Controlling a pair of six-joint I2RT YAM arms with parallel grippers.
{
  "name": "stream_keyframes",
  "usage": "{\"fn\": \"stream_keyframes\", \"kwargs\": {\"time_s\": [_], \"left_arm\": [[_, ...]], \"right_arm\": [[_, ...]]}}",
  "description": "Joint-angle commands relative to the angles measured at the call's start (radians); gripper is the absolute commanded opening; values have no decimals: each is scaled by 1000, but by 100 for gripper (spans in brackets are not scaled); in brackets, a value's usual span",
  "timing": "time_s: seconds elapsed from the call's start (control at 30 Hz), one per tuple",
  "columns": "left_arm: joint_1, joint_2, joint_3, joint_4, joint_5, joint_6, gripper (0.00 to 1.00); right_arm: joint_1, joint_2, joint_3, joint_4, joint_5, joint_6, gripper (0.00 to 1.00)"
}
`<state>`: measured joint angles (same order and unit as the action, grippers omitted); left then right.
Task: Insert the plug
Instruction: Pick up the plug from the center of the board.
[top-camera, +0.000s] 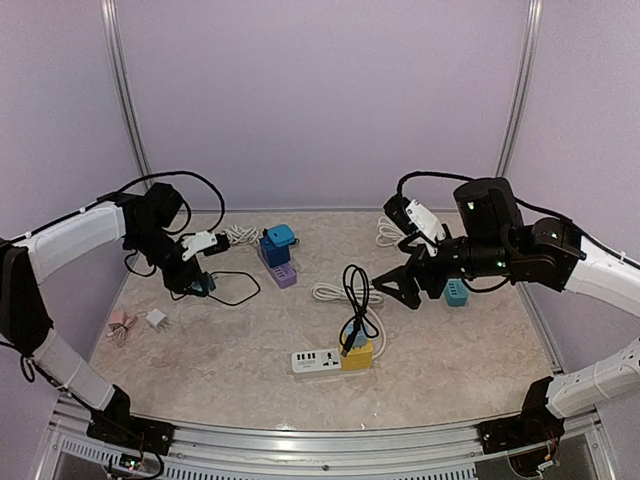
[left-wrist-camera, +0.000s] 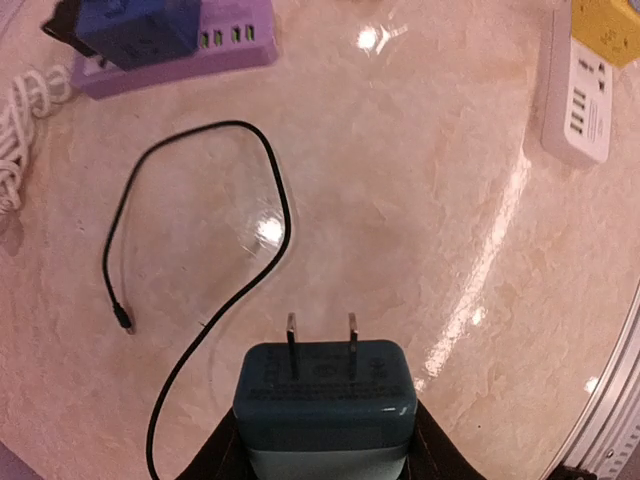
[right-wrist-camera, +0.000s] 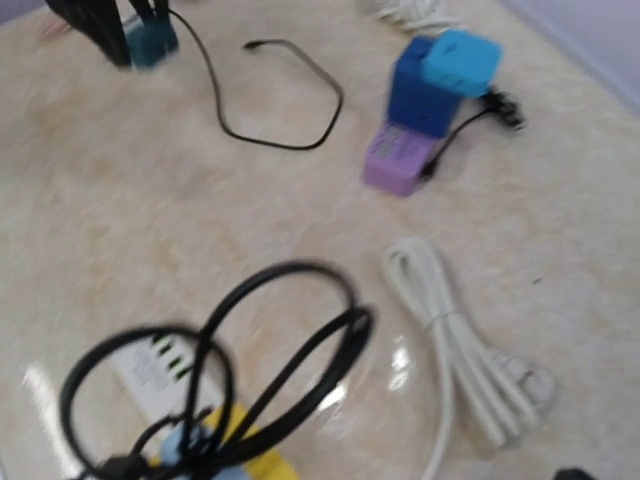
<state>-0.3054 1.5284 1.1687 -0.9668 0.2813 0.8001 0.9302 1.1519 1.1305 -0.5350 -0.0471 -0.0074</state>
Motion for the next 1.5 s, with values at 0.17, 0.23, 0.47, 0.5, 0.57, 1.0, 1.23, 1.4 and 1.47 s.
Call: {"fn": "stream_keyframes", "kwargs": {"time_s": [0.17, 0.23, 0.47, 0.5, 0.57, 1.0, 1.23, 1.4, 1.47], "left_arm": [[155, -220, 370, 61, 440, -486, 0], [159, -259, 372, 169, 486, -615, 0], [150, -266, 344, 453, 615, -1092, 0], [145, -264, 336, 486, 620, -1147, 0], [128, -258, 323, 535, 608, -1215, 0], [37, -232, 258, 614, 551, -1322, 0], [16, -218, 242, 654, 542, -1331, 0], [0, -206, 240, 683, 553, -1356, 0], [2, -205, 238, 692, 556, -1368, 0]], "right_arm": [[29, 29, 108, 350, 228, 198, 94], [76, 74, 105, 515, 279, 174, 91], [225, 425, 316, 838, 480, 20, 92], [235, 474, 354, 867, 485, 21, 92], [256, 593, 430, 917, 512, 25, 92], [294, 899, 651, 1210, 645, 67, 83], [300, 976, 757, 1169, 624, 32, 81], [300, 1014, 793, 1165, 647, -16, 80], [301, 1020, 796, 1169, 651, -35, 79]]}}
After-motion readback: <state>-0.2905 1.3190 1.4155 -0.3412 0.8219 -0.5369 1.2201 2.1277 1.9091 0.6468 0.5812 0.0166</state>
